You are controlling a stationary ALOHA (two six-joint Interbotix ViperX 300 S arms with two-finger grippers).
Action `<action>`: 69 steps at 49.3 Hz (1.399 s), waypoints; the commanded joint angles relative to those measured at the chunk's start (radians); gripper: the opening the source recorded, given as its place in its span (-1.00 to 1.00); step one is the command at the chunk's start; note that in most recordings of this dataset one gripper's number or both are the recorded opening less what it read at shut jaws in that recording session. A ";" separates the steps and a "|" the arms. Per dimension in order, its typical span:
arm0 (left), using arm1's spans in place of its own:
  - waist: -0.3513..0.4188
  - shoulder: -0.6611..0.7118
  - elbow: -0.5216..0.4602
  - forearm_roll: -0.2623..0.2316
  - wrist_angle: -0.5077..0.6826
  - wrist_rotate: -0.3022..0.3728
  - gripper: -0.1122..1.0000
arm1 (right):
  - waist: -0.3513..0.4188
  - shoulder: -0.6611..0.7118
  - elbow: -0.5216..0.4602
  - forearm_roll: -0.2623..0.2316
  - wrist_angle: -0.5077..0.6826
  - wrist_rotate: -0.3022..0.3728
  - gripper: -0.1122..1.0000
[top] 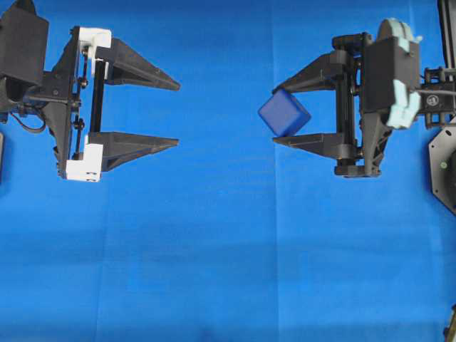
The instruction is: Handover the blue block to the right arm after grasping it with the left arm, then place it in the designated position.
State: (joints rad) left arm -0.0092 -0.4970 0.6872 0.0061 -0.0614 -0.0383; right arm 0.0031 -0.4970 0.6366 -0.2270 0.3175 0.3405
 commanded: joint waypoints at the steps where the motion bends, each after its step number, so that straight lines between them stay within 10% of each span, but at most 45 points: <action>1: 0.002 -0.026 -0.015 0.000 -0.006 -0.002 0.88 | 0.006 -0.015 -0.037 0.003 0.048 0.020 0.22; 52: 0.002 -0.026 -0.017 0.000 -0.006 -0.003 0.88 | 0.017 0.044 -0.044 0.002 0.083 0.032 0.22; 69: 0.002 -0.031 -0.012 0.000 -0.005 -0.005 0.88 | 0.015 0.216 -0.035 0.002 -0.091 0.034 0.22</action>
State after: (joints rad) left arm -0.0077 -0.4970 0.6872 0.0061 -0.0614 -0.0414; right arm 0.0184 -0.3053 0.6213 -0.2270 0.2777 0.3728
